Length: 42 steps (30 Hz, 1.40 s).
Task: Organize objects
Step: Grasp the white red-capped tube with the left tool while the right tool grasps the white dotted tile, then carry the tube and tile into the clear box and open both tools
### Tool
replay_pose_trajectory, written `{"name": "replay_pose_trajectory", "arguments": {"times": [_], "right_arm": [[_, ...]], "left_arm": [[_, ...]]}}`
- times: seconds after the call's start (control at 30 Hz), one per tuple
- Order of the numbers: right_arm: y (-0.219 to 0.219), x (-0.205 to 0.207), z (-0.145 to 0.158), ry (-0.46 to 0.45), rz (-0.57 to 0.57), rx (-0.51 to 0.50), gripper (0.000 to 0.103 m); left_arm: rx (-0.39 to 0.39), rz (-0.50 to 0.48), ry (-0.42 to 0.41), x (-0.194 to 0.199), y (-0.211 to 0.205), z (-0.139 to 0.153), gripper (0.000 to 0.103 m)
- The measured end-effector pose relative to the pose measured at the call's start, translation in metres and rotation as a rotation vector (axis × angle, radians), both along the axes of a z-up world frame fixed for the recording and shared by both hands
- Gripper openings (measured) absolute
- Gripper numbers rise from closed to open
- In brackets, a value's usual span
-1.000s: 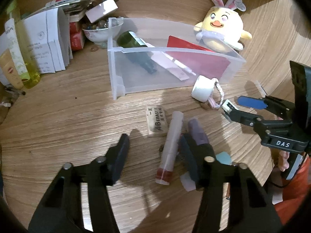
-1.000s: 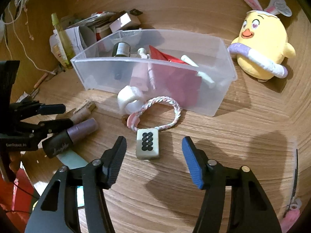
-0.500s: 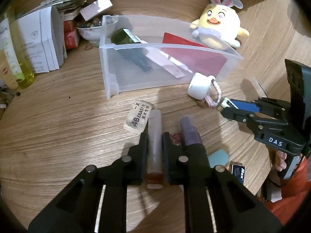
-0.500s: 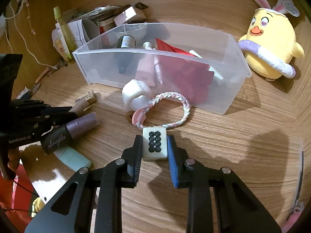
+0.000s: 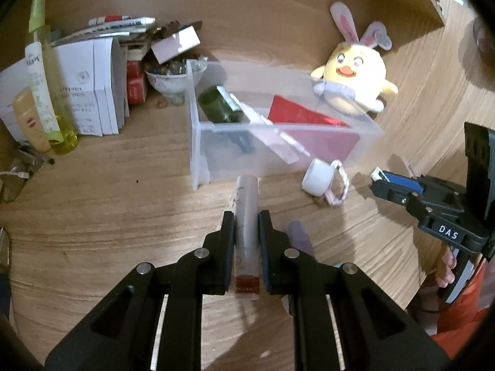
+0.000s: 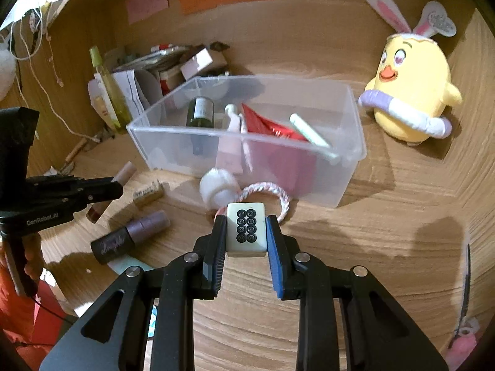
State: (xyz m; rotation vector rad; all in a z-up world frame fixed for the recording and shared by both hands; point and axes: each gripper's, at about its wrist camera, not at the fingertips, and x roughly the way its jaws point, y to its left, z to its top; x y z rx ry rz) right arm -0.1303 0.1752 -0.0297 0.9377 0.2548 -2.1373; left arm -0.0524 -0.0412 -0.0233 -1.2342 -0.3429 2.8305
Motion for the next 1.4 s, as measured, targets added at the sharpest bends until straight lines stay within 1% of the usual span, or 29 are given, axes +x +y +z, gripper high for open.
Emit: {"name": "replay_pose_trajectory", "arguments": {"times": [0.4,0.53,0.7,0.93,1.1,1.23,1.33,1.4], "right_arm": [[0.003,-0.010,0.032,0.073,-0.021,-0.072,0.023],[0.002,-0.014,0.041,0.104,-0.027,-0.078,0.023],[0.004,-0.026,0.049,0.116,-0.037,-0.094,0.023],[0.001,-0.040,0.055,0.146,-0.042,-0.089,0.023],[-0.005,-0.053,0.058,0.159,-0.041,-0.089,0.023],[-0.012,-0.063,0.062,0.173,-0.038,-0.089,0.023],[-0.017,-0.071,0.064,0.180,-0.039,-0.086,0.023],[-0.021,-0.078,0.062,0.178,-0.044,-0.079,0.023]], "left_arm": [[-0.003,0.001,0.124,-0.010,0.003,0.041,0.015],[-0.010,0.000,0.152,-0.014,0.005,0.052,0.014],[-0.025,0.011,0.176,-0.024,0.005,0.061,0.015],[-0.028,0.023,0.196,-0.044,0.002,0.072,0.014],[-0.029,0.018,0.196,-0.063,0.003,0.077,0.014],[-0.027,0.012,0.184,-0.079,0.004,0.076,0.014],[0.004,-0.007,0.162,-0.092,0.005,0.072,0.014],[0.011,-0.013,0.147,-0.102,0.005,0.069,0.014]]}}
